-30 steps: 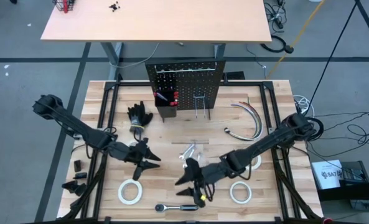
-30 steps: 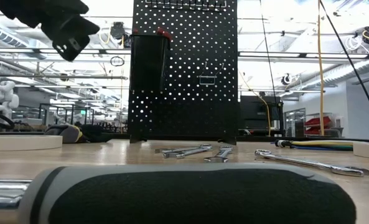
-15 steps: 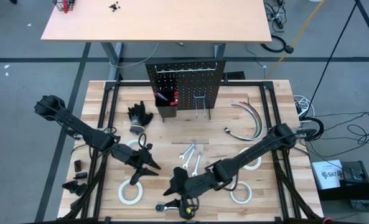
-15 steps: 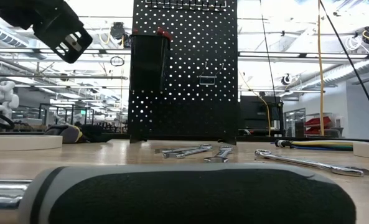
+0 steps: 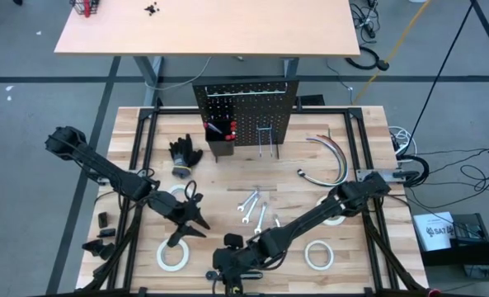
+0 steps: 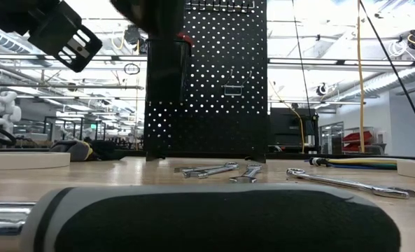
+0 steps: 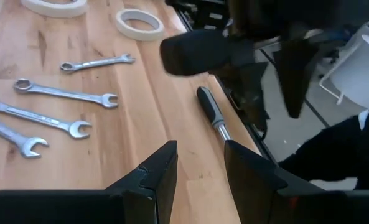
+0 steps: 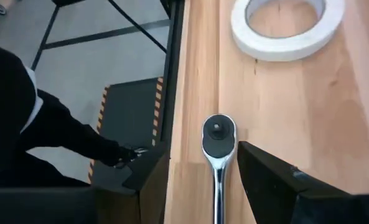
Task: Hang tools onto peg board
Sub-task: Put the ratchet wrench into the black bin on the peg board
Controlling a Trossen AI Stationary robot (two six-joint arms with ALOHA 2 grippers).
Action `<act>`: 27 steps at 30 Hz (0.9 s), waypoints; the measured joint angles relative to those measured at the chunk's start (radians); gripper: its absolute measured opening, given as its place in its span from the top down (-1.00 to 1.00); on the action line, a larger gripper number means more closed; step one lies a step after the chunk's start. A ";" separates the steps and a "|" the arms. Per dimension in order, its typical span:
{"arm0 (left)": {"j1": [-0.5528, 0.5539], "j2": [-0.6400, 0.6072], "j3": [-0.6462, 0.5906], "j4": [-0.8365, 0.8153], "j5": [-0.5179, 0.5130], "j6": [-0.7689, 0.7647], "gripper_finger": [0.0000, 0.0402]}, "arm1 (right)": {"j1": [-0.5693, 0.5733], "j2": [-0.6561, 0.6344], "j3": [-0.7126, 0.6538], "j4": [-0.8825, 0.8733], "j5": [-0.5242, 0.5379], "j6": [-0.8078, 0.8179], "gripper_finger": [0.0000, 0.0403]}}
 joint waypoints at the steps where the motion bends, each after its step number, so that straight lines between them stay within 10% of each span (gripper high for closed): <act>1: 0.000 0.000 0.000 0.000 0.010 0.005 0.33 | 0.002 0.002 0.000 -0.006 0.001 0.000 0.09; 21: 0.000 0.000 0.000 -0.045 0.030 0.026 0.33 | 0.094 0.167 0.004 -0.066 0.207 -0.018 0.10; 27: 0.000 0.000 -0.001 -0.059 0.030 0.027 0.33 | 0.106 0.186 0.011 -0.223 0.223 0.138 0.53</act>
